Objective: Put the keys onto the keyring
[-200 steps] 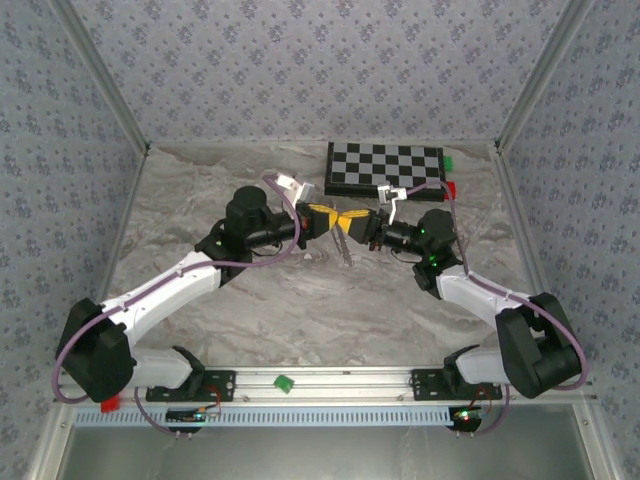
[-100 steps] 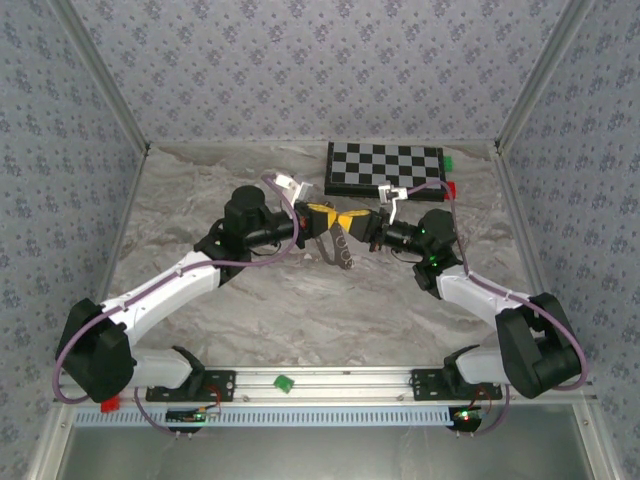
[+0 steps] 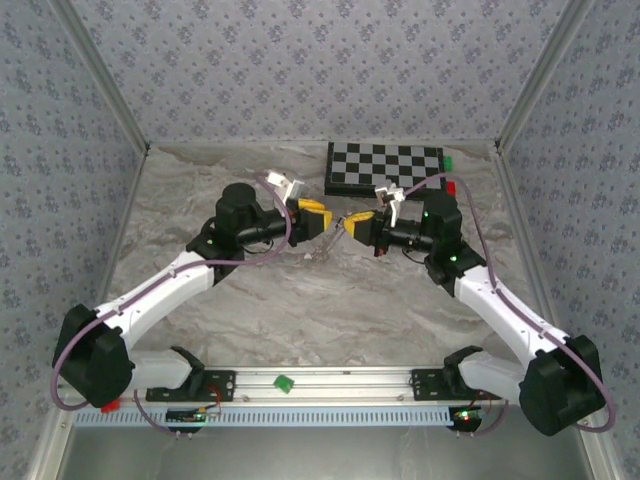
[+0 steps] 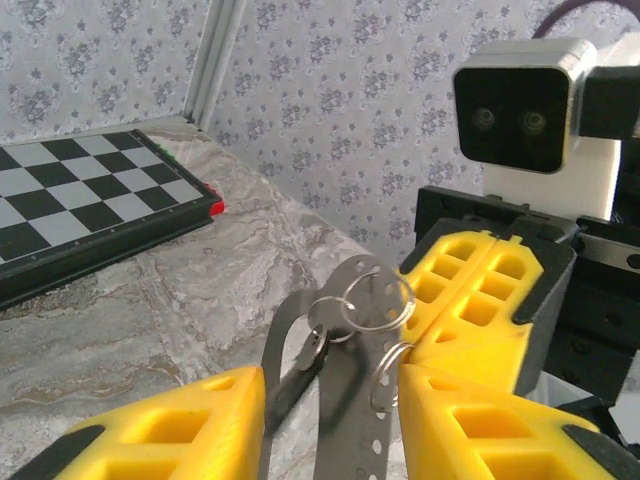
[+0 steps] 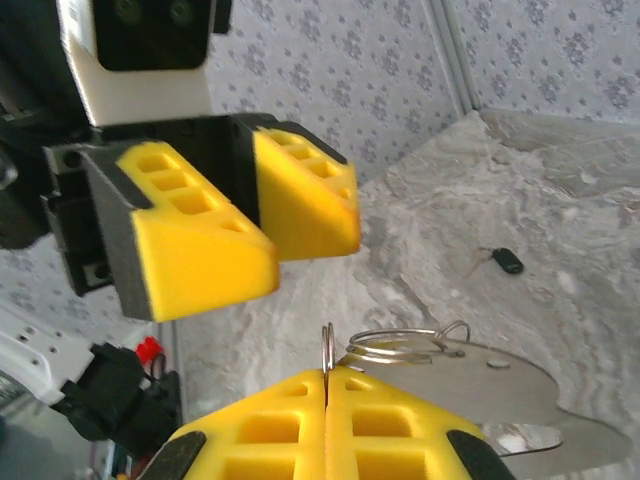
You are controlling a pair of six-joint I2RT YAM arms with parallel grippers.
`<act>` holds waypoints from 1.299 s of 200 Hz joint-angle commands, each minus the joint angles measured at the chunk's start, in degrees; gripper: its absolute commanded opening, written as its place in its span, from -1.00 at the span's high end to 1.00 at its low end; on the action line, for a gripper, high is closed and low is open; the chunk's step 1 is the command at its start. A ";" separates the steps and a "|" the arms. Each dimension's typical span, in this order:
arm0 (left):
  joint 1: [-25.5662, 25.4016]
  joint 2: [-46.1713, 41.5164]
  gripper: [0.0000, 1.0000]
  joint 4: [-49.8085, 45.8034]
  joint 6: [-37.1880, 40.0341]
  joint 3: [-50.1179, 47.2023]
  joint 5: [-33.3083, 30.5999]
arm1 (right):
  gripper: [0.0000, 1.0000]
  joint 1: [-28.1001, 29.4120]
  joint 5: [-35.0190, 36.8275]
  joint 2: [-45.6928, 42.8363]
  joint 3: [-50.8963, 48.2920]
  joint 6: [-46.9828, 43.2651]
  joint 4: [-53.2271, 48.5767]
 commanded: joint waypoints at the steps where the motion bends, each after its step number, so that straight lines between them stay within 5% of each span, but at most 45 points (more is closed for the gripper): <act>1: 0.43 -0.89 0.21 -0.27 1.83 0.50 3.18 | 1.00 -0.11 1.61 0.70 5.35 -10.36 -15.34; 62: 0.66 0.21 0.22 -0.37 2.81 0.61 6.14 | 1.00 -0.11 -0.59 4.92 14.66 -15.87 -26.91; 194: 0.40 5.26 0.36 0.11 2.26 2.84 12.86 | 1.00 0.67 -5.85 6.76 16.21 -15.99 -27.26; 260: 0.14 5.71 0.78 -0.39 2.45 3.52 12.65 | 1.00 1.04 -6.03 6.96 15.88 -16.52 -27.65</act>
